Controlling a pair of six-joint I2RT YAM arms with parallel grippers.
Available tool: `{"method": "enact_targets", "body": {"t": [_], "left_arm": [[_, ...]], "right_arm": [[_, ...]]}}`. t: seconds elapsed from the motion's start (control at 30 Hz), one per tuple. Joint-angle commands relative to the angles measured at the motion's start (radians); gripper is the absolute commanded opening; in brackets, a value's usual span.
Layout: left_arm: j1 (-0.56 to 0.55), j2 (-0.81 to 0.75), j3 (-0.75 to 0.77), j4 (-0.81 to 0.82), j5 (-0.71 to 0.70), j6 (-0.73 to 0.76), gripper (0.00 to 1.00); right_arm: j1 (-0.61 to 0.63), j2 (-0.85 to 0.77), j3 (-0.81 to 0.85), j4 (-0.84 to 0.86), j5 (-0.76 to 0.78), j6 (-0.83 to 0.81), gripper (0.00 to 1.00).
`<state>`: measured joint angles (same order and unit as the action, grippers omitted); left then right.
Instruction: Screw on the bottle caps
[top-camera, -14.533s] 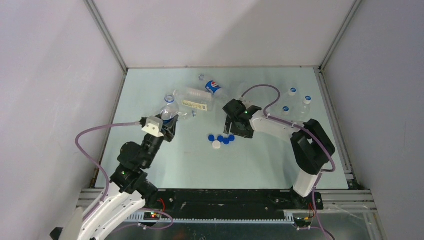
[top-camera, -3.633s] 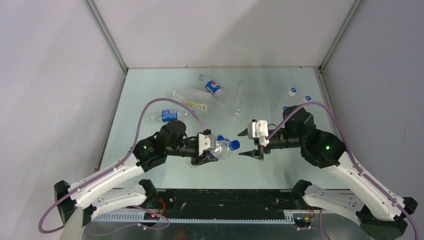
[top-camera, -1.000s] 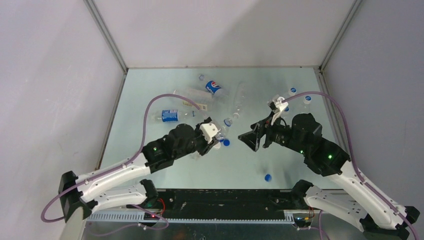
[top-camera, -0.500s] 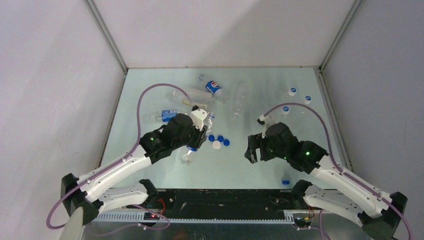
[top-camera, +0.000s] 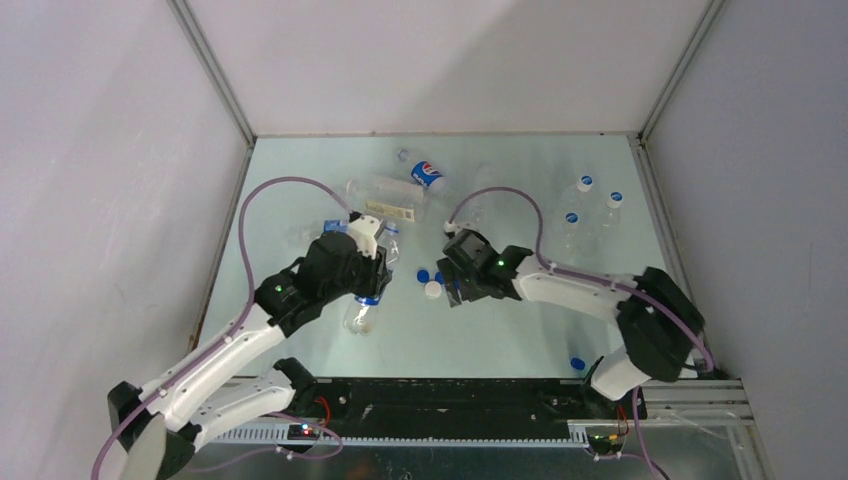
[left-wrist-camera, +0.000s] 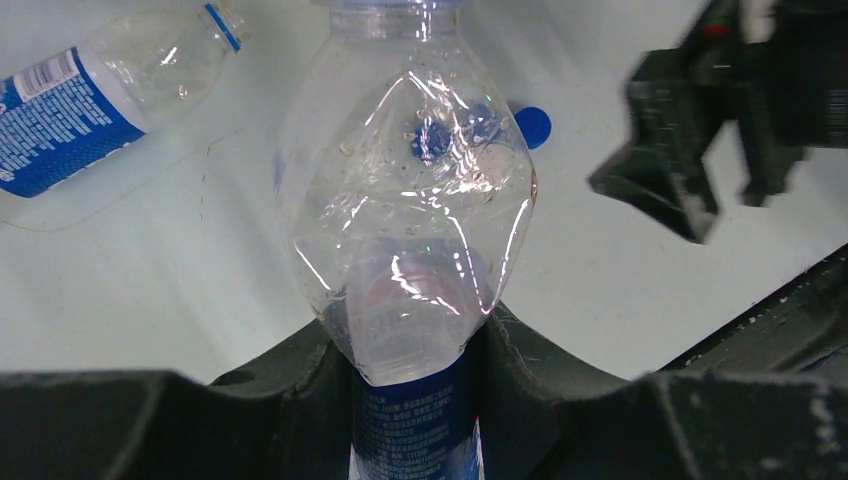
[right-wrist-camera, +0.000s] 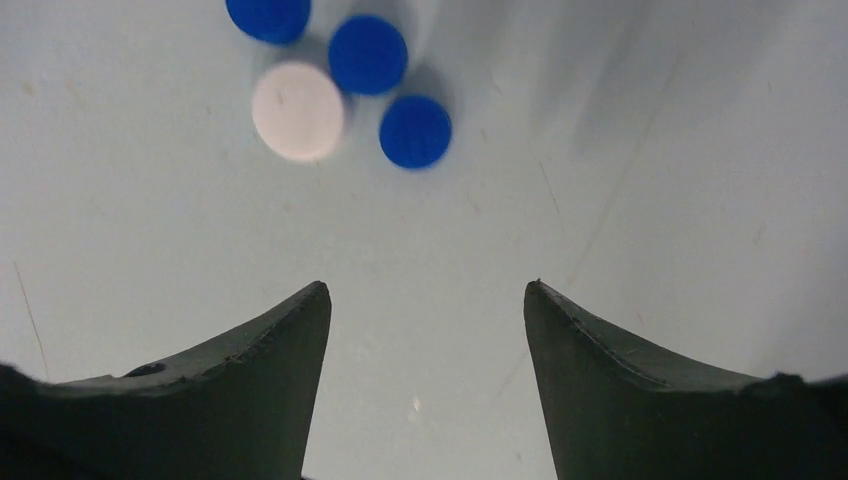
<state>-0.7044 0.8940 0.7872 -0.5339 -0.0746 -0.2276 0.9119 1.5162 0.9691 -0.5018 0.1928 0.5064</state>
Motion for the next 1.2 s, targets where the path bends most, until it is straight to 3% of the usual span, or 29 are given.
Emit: {"method": "enact_targets", "body": {"t": [0.0, 0.5, 0.77, 0.97, 1.17], "left_arm": [[0.008, -0.074, -0.005, -0.003, -0.03, -0.016, 0.27], [0.009, -0.135, -0.009, -0.024, -0.091, 0.027, 0.28], [0.01, -0.134, -0.014, -0.019, -0.092, 0.034, 0.28], [0.01, -0.128, -0.015, -0.009, -0.082, 0.038, 0.28], [0.009, -0.125, -0.011, 0.001, -0.066, 0.057, 0.28]], "right_arm": [[0.012, 0.121, 0.115, 0.057, 0.053, -0.028, 0.72], [0.002, 0.368, 0.276, 0.033, 0.045, -0.04, 0.56], [-0.021, 0.4, 0.278, 0.039, 0.033, -0.043, 0.52], [-0.029, 0.413, 0.279, 0.043, 0.024, -0.049, 0.43], [-0.011, 0.367, 0.253, -0.079, -0.002, -0.038, 0.34]]}}
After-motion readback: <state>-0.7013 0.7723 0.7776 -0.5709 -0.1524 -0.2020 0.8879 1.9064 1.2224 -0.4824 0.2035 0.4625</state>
